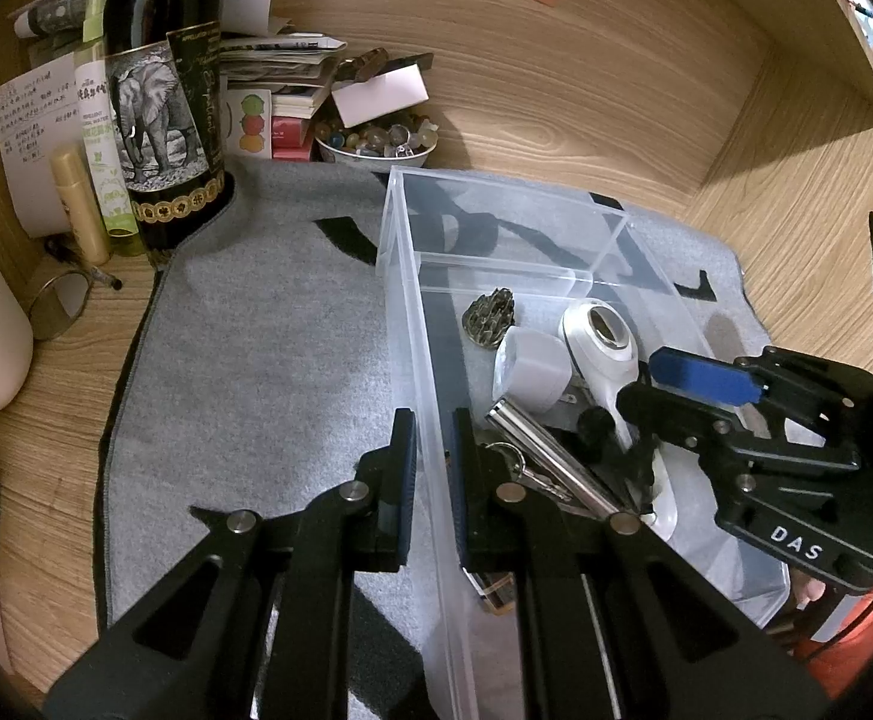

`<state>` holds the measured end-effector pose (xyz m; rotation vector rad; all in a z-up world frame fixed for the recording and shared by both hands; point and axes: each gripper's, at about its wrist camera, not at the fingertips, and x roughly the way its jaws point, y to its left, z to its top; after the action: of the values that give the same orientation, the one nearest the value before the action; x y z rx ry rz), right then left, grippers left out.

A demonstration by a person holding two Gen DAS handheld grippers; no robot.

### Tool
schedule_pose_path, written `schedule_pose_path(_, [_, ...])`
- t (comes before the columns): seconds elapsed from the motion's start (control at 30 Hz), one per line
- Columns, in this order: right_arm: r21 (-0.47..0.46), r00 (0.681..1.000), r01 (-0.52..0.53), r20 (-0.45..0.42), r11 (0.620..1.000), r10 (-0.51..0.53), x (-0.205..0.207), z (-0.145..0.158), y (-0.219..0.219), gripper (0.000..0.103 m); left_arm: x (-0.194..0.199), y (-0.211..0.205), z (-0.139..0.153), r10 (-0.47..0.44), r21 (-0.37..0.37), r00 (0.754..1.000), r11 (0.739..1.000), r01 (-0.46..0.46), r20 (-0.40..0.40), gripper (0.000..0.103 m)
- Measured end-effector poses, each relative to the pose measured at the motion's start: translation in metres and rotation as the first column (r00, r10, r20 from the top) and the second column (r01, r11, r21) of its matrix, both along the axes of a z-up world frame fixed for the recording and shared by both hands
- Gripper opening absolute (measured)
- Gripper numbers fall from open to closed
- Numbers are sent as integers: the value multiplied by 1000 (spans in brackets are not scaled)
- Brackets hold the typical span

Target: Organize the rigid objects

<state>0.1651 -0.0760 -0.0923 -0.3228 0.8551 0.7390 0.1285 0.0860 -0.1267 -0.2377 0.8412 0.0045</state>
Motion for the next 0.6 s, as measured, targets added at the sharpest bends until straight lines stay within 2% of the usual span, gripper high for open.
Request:
schedule_pose_path(0.23, [33, 1000, 13, 26, 999, -13, -6, 12, -7, 41, 0, 0, 1, -5, 5, 1000, 1000, 5, -4, 9])
schedule_pose_path(0.3, [48, 999, 20, 44, 999, -23, -9, 18, -12, 46, -2, -2, 5, -2, 27, 1000, 1000, 2, 8, 10])
schedule_pose_path(0.4, [77, 995, 44, 81, 996, -50, -16, 29, -21, 59, -11, -5, 15, 19, 77, 999, 997, -22, 51, 24])
schedule_pose_path(0.47, [98, 992, 57, 107, 994, -67, -22, 37, -27, 63, -19, -7, 24, 24, 87, 996, 996, -32, 87, 38])
schedule_pose_path(0.6, [155, 981, 84, 163, 984, -110, -38, 57, -44, 80, -35, -14, 43, 23, 110, 988, 993, -40, 156, 50])
